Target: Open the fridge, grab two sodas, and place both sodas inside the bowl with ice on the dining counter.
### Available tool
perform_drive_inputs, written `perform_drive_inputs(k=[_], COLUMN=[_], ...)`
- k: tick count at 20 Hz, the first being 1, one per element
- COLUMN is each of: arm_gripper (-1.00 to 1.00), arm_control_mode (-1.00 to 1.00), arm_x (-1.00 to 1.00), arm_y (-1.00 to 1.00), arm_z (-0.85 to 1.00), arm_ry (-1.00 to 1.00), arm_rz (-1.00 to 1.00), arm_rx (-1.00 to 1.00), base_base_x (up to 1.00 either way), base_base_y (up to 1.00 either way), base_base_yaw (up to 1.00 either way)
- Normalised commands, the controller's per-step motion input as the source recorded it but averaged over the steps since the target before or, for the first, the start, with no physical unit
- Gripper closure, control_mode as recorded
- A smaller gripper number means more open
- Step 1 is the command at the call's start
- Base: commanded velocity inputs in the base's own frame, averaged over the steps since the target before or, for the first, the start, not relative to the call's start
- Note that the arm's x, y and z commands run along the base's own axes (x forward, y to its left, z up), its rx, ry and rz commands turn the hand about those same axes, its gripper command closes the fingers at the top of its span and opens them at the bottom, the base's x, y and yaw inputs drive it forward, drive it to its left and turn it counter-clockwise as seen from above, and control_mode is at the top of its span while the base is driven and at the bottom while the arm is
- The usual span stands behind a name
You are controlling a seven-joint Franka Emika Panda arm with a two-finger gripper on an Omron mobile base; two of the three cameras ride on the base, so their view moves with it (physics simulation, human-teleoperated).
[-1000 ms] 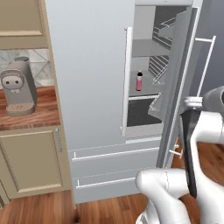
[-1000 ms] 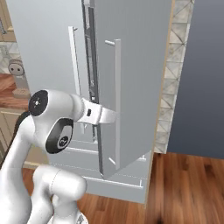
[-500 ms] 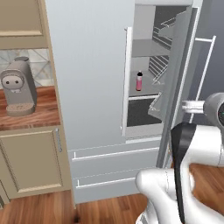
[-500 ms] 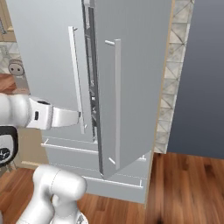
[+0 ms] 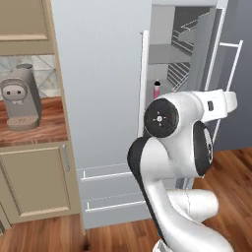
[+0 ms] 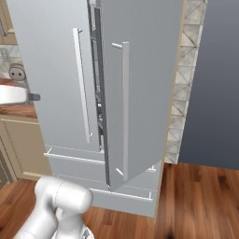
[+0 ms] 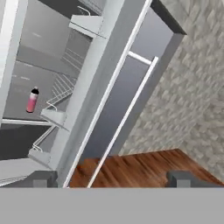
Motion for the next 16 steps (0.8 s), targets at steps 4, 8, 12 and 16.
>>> perform_drive_inputs(k=[4,8,12,16], arm_gripper=[-1.0,-1.0,-1.0,-1.0], arm_control_mode=[-1.0,-1.0,-1.0,-1.0], arm_x=[0.97,0.87,0.71,1.0], arm_y=[0.41,0.01,0.0,-0.04], arm_z=[0.0,-0.17,-0.42,-0.05], arm_ry=[0.12,0.05,0.03,0.2], arm_rz=[-0.01,0.0,0.0,0.01], arm_rx=[-0.16,-0.03,-0.04,-0.05], base_base_x=[0.0,0.0,0.0,0.0], base_base_y=[0.0,0.0,0.0,0.0], base_base_yaw=[0.0,0.0,0.0,0.0])
